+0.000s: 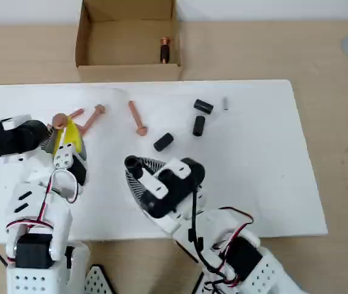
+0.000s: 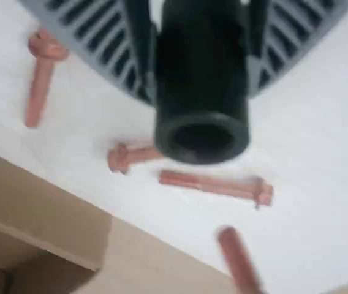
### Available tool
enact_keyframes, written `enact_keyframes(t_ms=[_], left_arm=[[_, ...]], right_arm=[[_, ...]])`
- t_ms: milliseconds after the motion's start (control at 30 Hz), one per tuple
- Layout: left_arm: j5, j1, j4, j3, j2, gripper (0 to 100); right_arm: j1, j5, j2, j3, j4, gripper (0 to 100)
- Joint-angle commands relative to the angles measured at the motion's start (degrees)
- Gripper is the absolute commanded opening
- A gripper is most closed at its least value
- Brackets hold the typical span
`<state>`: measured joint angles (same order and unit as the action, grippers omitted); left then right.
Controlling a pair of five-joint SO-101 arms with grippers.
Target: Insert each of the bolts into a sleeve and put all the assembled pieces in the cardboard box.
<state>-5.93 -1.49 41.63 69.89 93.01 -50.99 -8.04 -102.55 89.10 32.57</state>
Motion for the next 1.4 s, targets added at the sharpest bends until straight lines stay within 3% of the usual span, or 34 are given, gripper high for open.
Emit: enact_keyframes(t_ms=[0,300,633,933,1167,1367], left_arm=[[-3.7,2.5,1.8,-9.1,0.6,1],[-3.6,13.5,12.5,-22.0,0.6,1],[-3.4,15.8,17.6,-23.0,0.4,1],[-0.6,27.5,23.6,-25.8,0.3,1],[5.6,27.7,29.0,-33.4,0.1,1],[5.8,28.0,32.8,-34.9,0.0,1]], right_arm=[[-1.1,-0.5,-5.8,3.6,-2.4,1.0],[-1.0,-0.6,-11.3,7.4,-2.4,1.0],[-0.7,-0.6,-11.4,7.4,-4.0,1.0],[-0.7,-0.4,-11.4,7.4,-6.8,1.0],[-0.7,-0.4,-11.4,7.4,-6.6,1.0],[-0.7,-0.4,-11.4,7.4,-6.5,1.0]])
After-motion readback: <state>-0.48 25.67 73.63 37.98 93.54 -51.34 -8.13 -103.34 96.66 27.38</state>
